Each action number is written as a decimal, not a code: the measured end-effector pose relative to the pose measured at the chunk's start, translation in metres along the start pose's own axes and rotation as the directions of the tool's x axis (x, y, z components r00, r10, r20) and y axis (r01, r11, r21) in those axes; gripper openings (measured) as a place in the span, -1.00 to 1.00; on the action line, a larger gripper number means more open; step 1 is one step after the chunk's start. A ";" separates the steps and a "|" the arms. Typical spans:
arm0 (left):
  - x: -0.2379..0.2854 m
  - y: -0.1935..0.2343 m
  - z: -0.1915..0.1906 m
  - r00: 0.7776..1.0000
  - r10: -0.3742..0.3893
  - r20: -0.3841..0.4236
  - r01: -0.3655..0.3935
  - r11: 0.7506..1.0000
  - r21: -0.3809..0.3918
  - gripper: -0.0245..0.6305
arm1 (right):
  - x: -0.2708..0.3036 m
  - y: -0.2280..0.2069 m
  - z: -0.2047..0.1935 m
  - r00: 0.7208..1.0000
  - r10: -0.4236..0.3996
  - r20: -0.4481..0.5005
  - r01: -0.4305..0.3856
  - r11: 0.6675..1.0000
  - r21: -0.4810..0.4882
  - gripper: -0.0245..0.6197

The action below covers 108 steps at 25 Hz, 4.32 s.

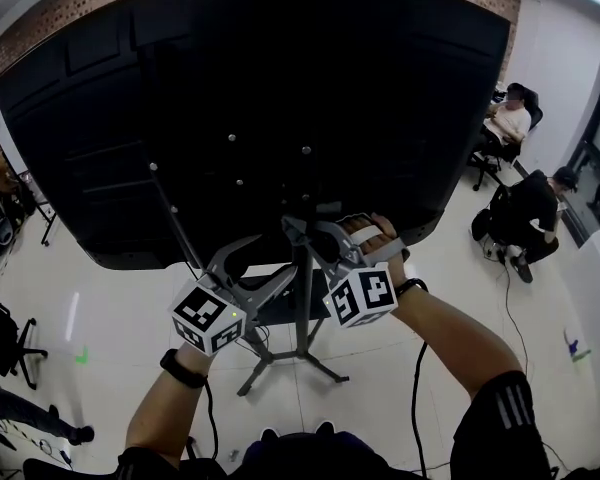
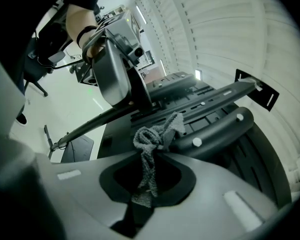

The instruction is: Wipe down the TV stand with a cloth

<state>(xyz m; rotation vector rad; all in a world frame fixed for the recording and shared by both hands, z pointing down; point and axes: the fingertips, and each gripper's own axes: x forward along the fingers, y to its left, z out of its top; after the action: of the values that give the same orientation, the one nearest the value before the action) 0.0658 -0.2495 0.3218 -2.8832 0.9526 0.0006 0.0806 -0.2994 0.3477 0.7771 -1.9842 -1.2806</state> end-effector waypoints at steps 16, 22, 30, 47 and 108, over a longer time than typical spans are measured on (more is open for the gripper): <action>-0.004 0.004 -0.080 0.997 -0.019 -0.070 0.013 0.996 -0.088 -0.03 | 0.015 0.065 -0.012 0.997 0.063 -0.041 -0.063 0.998 -0.004 -0.81; -0.005 0.001 -0.114 0.995 -0.027 -0.099 0.016 0.994 -0.109 -0.03 | 0.021 0.104 -0.027 0.992 0.109 -0.065 -0.108 0.994 0.022 -0.81; -0.005 -0.006 -0.168 0.988 -0.036 -0.152 0.012 0.988 -0.154 -0.03 | 0.032 0.150 -0.043 0.983 0.165 -0.080 -0.161 0.986 0.053 -0.81; -0.006 -0.008 -0.287 0.969 -0.044 -0.243 -0.010 0.976 -0.220 -0.02 | 0.060 0.275 -0.086 0.941 0.304 -0.148 -0.284 0.948 0.140 -0.81; -0.134 -0.056 -0.352 0.954 -0.107 -0.281 0.007 0.942 -0.335 0.01 | -0.009 0.390 0.003 0.936 0.339 -0.089 -0.167 0.654 0.737 -0.81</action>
<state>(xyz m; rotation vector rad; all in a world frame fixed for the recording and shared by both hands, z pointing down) -0.0197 -0.1604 0.6815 -3.2895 0.9965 -0.3155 0.0318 -0.1551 0.7063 0.8931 -2.3034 -0.1752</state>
